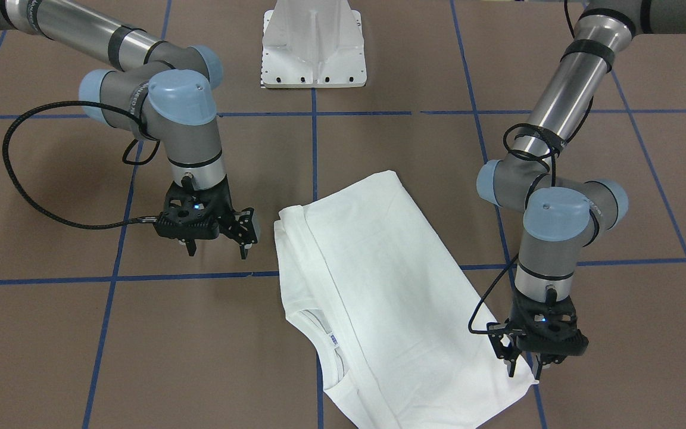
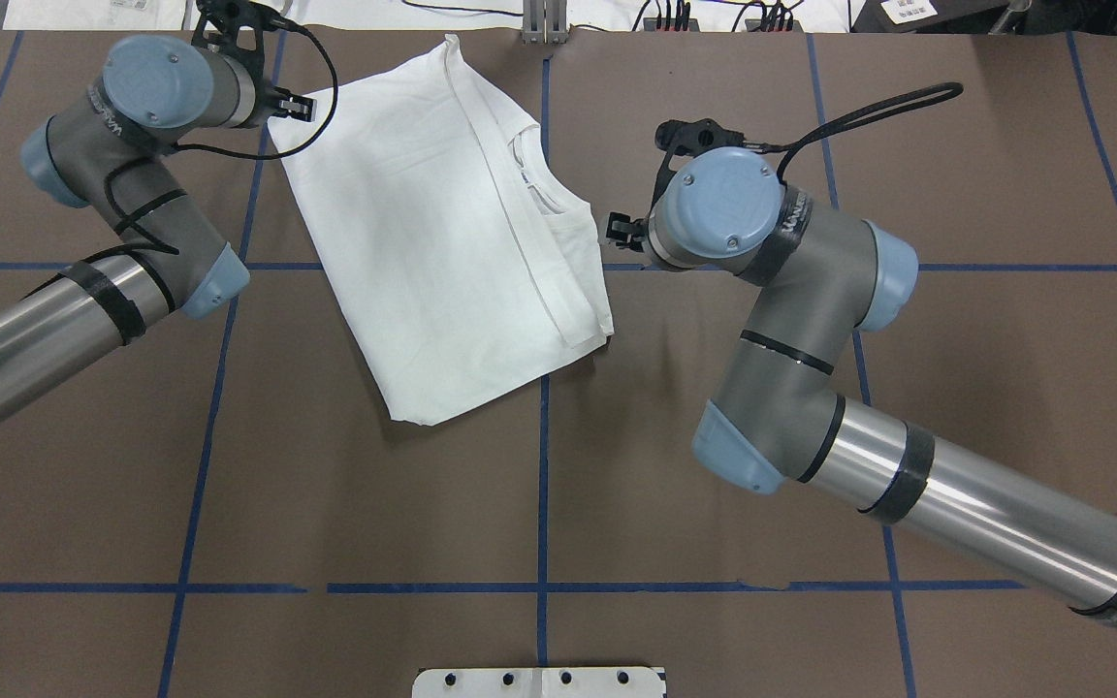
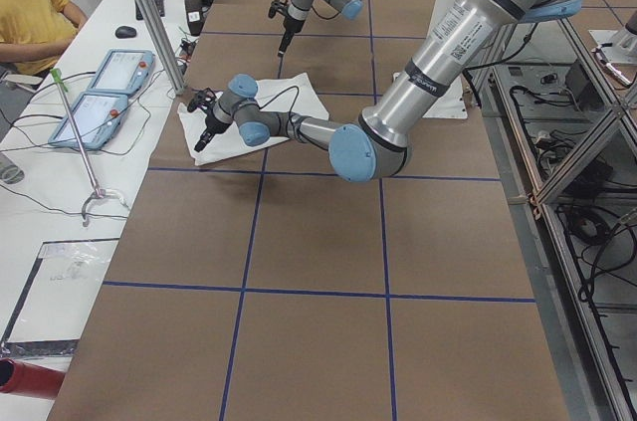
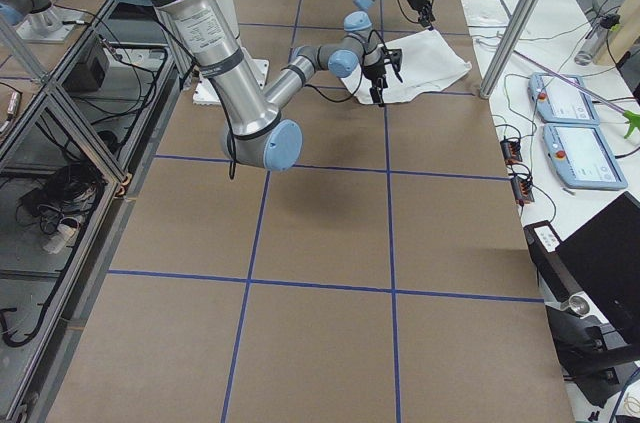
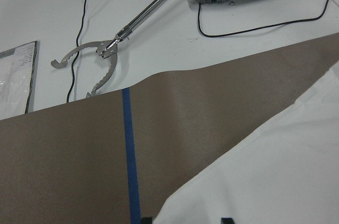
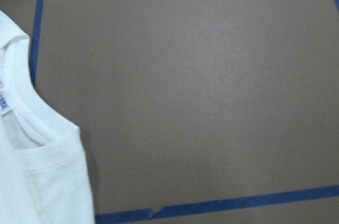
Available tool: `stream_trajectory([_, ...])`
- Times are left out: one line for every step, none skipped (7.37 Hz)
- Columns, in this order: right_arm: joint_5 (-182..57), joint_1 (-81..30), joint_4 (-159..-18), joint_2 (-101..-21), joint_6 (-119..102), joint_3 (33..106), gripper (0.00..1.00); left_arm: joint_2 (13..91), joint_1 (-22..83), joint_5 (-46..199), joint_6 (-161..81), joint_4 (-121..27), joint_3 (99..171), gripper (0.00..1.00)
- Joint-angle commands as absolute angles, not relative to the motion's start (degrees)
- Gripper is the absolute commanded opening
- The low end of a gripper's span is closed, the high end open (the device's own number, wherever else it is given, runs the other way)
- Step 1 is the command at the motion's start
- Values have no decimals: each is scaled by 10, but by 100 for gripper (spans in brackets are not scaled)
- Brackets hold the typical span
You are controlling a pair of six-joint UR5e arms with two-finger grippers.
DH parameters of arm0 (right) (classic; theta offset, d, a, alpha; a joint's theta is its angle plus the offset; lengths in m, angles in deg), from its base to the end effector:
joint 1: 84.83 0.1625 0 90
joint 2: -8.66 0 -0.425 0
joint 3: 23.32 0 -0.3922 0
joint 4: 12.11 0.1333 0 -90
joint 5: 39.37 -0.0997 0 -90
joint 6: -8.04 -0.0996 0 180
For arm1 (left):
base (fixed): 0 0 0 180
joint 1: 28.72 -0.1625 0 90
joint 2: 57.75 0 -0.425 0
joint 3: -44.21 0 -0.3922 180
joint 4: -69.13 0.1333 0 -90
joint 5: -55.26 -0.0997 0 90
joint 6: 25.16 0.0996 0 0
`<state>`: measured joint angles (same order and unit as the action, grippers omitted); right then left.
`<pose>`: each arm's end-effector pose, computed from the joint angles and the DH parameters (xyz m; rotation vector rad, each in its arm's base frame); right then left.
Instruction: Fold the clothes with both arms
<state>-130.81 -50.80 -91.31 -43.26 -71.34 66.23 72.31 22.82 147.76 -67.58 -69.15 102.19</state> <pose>-0.5180 -0.5076 0.2491 0.3011 -0.7958 0.3732 0.3966 -0.7066 0.4051 0.7221 0.6680 -0.0420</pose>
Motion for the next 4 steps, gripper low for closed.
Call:
stream_trajectory([-1274, -562, -915, -419, -848, 658, 96, 704, 228, 1486, -676, -700, 1046, 100])
stream_trajectory([-1260, -577, -914, -411, -882, 642, 94, 703, 228, 1486, -676, -701, 1046, 100])
stream_trajectory([-1245, -586, -914, -409, -894, 633, 91, 700, 228, 1486, -676, -701, 1046, 100])
stream_trajectory([-1244, -591, -914, -412, -904, 632, 89, 700, 227, 1486, -679, -702, 1047, 100])
